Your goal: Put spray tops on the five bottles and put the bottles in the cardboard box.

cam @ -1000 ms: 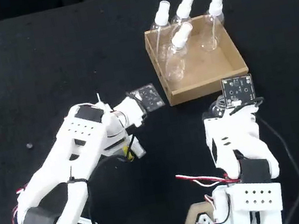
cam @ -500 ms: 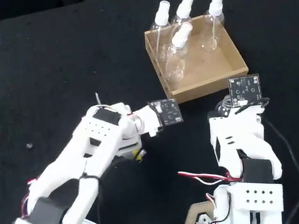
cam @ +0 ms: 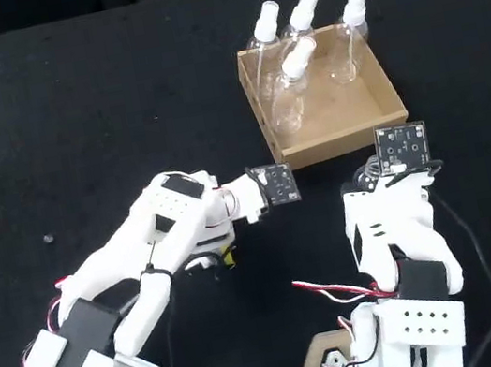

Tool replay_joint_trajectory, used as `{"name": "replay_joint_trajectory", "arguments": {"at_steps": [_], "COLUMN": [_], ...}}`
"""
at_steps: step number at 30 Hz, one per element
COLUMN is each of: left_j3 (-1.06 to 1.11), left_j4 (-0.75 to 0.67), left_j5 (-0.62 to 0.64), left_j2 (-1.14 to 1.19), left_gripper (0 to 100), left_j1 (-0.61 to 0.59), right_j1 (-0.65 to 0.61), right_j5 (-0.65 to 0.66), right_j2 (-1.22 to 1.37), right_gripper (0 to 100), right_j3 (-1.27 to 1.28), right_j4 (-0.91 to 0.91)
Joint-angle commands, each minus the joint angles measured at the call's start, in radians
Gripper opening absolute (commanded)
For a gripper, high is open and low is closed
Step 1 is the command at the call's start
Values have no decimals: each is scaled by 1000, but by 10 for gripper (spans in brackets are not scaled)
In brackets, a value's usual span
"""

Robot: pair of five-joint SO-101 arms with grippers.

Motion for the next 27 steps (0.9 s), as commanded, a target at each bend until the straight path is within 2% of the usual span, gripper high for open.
{"name": "replay_joint_trajectory", "arguments": {"at_steps": [1, 5, 8, 14, 16, 22, 27], "left_j3": [-64, -116, -131, -125, -125, -114, -88], "left_j4": [140, 267, 282, 275, 279, 282, 287], "left_j5": [0, 20, 74, 77, 77, 78, 107], "left_j2": [0, 0, 0, 14, 8, 12, -9], "left_gripper": [299, 299, 299, 296, 249, 23, 54], "left_j1": [-19, -18, -25, 2, 13, 18, 2], "right_j1": [14, 14, 14, 14, 14, 15, 15], "right_j5": [-5, -5, -6, -8, -8, -8, -8], "right_j2": [-21, -22, -22, -22, -22, -24, -24], "right_gripper": [67, 67, 67, 67, 67, 67, 67], "right_j3": [-7, -7, -7, -5, -5, -5, -5], "right_j4": [-2, -2, -2, -2, -2, -2, -2]}}
